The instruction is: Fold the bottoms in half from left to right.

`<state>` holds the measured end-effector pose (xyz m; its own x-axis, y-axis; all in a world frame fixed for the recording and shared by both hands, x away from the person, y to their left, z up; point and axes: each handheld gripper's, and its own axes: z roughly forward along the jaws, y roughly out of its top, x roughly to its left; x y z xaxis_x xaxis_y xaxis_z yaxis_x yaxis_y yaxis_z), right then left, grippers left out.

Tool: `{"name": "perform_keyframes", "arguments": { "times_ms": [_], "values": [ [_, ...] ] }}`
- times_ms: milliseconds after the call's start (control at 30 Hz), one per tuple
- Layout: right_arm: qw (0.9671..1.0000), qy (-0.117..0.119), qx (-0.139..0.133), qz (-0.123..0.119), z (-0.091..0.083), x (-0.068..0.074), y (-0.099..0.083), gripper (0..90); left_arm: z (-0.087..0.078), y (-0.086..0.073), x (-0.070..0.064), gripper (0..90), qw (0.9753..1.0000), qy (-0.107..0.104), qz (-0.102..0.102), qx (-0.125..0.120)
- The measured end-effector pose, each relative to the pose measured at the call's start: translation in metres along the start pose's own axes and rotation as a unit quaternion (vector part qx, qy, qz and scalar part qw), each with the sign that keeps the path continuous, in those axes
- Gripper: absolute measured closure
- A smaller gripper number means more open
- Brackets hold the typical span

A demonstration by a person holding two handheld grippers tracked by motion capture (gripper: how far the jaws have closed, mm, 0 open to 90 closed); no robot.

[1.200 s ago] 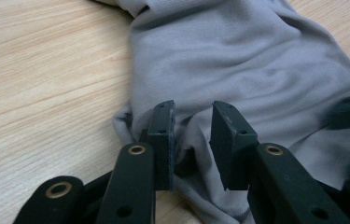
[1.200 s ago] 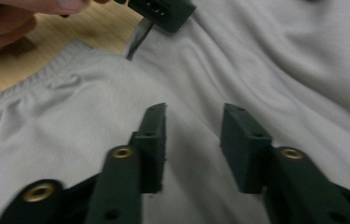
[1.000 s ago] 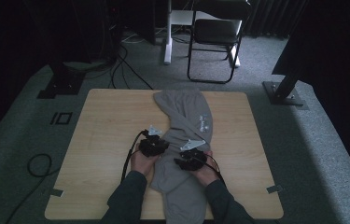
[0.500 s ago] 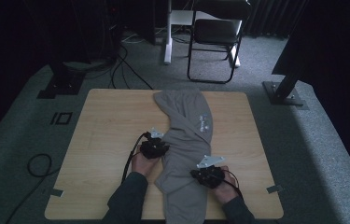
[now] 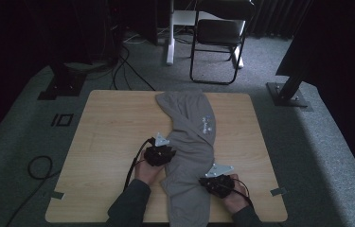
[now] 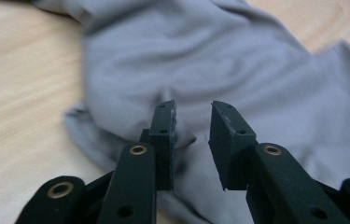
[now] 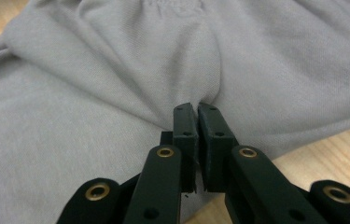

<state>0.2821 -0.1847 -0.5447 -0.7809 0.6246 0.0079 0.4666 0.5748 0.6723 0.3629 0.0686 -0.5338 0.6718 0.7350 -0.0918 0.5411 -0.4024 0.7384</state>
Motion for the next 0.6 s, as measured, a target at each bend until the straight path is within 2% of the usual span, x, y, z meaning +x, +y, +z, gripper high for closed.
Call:
{"name": "perform_keyframes", "arguments": {
  "times_ms": [67,167,267,433,500,600],
  "values": [
    [1.0000,-0.001,-0.004,0.007,0.002,-0.003,0.001,86.4,0.003,-0.004,-0.002,75.0,0.9999,-0.002,-0.010,0.014],
    [0.9999,-0.002,-0.008,0.012,0.004,-0.008,0.002,86.4,0.008,-0.009,-0.003,78.9,0.9996,-0.001,-0.003,0.029],
    [0.9998,-0.010,-0.010,0.012,0.007,-0.013,0.005,86.2,0.012,-0.010,0.001,85.6,0.9997,0.003,0.005,0.022],
    [0.9994,-0.029,-0.010,0.014,0.013,-0.023,0.012,85.9,0.020,-0.004,0.010,88.4,0.9997,0.016,-0.011,0.012],
    [0.9989,-0.041,-0.013,0.018,0.019,-0.032,0.019,85.9,0.026,0.001,0.018,88.5,0.9995,0.024,-0.021,0.006],
    [0.9983,-0.056,-0.009,0.012,0.024,-0.036,0.025,85.8,0.033,0.008,0.029,88.5,0.9985,0.036,-0.042,-0.001]
  ]
}}
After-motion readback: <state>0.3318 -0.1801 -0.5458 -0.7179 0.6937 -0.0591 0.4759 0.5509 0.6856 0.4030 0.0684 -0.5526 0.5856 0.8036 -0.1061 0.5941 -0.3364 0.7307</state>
